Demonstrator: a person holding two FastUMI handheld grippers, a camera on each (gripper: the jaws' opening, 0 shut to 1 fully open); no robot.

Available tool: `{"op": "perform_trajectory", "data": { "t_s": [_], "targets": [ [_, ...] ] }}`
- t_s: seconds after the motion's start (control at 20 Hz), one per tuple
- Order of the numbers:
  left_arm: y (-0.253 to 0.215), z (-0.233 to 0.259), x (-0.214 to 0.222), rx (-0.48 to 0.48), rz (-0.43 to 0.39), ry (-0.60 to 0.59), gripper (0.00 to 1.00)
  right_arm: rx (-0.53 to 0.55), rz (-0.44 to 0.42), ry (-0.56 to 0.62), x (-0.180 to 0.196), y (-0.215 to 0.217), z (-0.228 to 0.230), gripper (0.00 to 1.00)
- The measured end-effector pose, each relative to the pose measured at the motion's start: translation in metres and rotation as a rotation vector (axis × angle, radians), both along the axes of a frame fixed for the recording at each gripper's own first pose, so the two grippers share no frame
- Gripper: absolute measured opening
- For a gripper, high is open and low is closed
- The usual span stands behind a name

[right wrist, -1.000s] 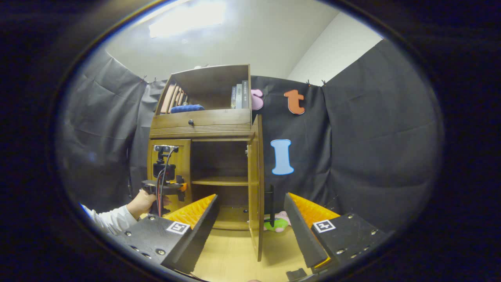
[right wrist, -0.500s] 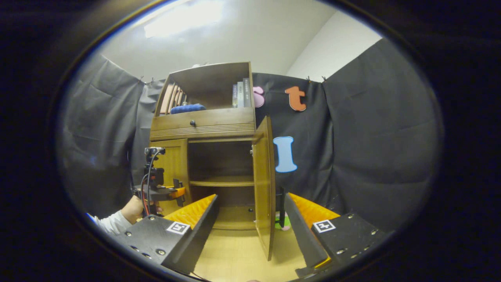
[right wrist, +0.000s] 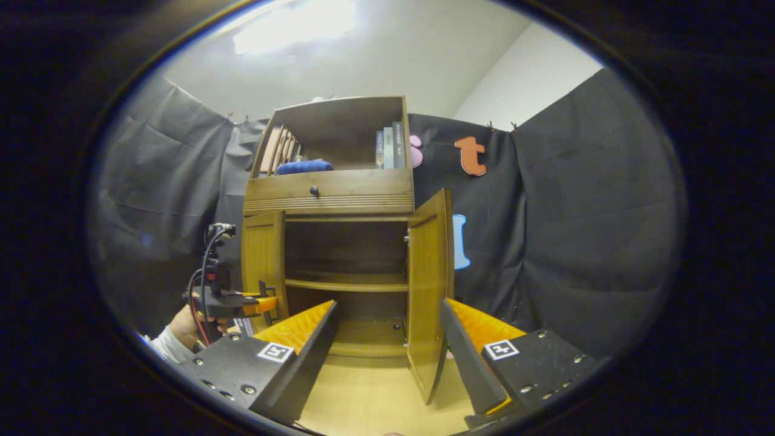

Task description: Open the right door of the double-door shoe cabinet with the right hand, and open the left door with the left hand.

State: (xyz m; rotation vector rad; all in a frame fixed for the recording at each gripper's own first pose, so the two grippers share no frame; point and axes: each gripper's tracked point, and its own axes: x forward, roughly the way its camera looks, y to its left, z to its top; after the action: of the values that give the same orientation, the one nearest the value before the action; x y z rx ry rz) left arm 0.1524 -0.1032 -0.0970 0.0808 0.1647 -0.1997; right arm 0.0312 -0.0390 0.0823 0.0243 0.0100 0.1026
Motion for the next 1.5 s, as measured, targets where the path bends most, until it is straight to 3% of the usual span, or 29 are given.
{"op": "perform_trajectory", "data": {
  "t_s": [0.3, 0.6, 0.9, 1.5],
  "targets": [
    [0.001, 0.013, -0.01, 0.017, -0.017, -0.001, 0.33, 0.008, -0.025, 0.029, 0.005, 0.018, 0.004, 0.99],
    [0.023, 0.011, -0.036, 0.019, -0.022, 0.009, 0.33, -0.029, 0.004, 0.02, 0.005, 0.047, 0.011, 0.98],
    [0.043, 0.005, -0.054, 0.009, -0.032, 0.05, 0.33, 0.007, 0.043, 0.006, 0.004, 0.07, 0.011, 0.97],
    [0.099, 0.015, -0.085, 0.0, 0.027, 0.069, 0.22, 0.004, 0.09, 0.033, 0.015, 0.095, -0.004, 0.99]
  ]
}}
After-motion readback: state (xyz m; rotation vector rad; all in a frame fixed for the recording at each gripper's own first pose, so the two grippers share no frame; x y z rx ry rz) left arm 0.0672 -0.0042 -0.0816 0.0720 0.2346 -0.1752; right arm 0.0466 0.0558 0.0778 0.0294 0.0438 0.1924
